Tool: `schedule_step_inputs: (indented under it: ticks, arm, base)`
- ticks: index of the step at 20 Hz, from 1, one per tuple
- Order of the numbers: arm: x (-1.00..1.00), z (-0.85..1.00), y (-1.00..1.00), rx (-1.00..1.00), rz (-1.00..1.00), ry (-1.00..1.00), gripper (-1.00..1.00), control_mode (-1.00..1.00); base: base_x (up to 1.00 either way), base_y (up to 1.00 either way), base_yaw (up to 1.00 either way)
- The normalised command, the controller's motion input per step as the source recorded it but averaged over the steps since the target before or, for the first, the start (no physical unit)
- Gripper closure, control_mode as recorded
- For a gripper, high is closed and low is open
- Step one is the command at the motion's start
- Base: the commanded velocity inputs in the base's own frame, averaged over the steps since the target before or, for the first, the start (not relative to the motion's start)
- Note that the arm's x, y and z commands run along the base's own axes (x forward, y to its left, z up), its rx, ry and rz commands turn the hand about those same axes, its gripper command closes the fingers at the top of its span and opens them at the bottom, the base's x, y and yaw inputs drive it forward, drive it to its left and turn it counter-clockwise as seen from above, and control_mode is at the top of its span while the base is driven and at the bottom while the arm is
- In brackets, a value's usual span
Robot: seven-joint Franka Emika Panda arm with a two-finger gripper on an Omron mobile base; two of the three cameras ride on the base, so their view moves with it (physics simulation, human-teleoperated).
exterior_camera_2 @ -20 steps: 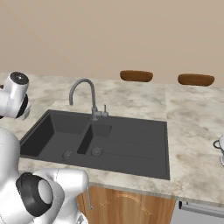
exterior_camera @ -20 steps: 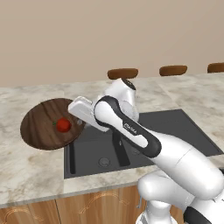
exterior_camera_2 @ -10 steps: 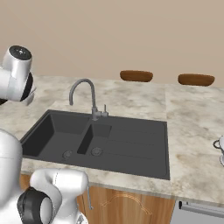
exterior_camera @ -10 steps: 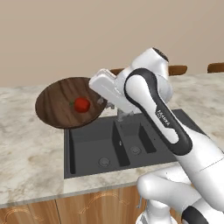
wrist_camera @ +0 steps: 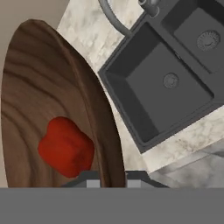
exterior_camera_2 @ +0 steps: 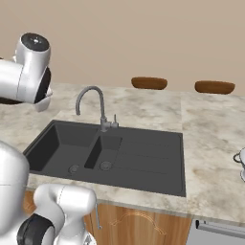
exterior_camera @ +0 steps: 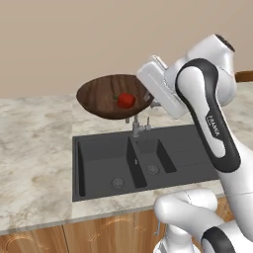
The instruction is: Pick the bell pepper from the sink and place it in the bowl. Then pick the bowl and place it in the microwave. Then close the microwave door and press the start button.
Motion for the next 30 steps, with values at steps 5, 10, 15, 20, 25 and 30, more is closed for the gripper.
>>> schedule_step_inputs:
  ticks: [5, 10, 15, 20, 25, 30]
  arm:
    - [0.01, 0.04, -0.47, 0.00, -0.34, 0.01, 1.00, -1.00]
    - [0.00, 0.17, -0.43, 0.01, -0.25, -0.11, 1.00, -1.00]
    - [0.04, -0.01, -0.34, 0.01, -0.14, -0.08, 1.00, -1.00]
    - [0.00, 0.00, -0.26, 0.00, -0.10, -0.08, 1.00, -1.00]
    - [0.00, 0.00, -0.33, 0.03, -0.12, -0.02, 1.00, -1.00]
    - [0.00, 0.00, -0.02, 0.00, -0.01, 0.04, 1.00, -1.00]
  base:
    - [0.00, 0.00, 0.00]
    - [0.00, 0.00, 0.00]
    - [0.00, 0.00, 0.00]
    - [0.00, 0.00, 0.00]
    - [0.00, 0.00, 0.00]
    - [0.00, 0.00, 0.00]
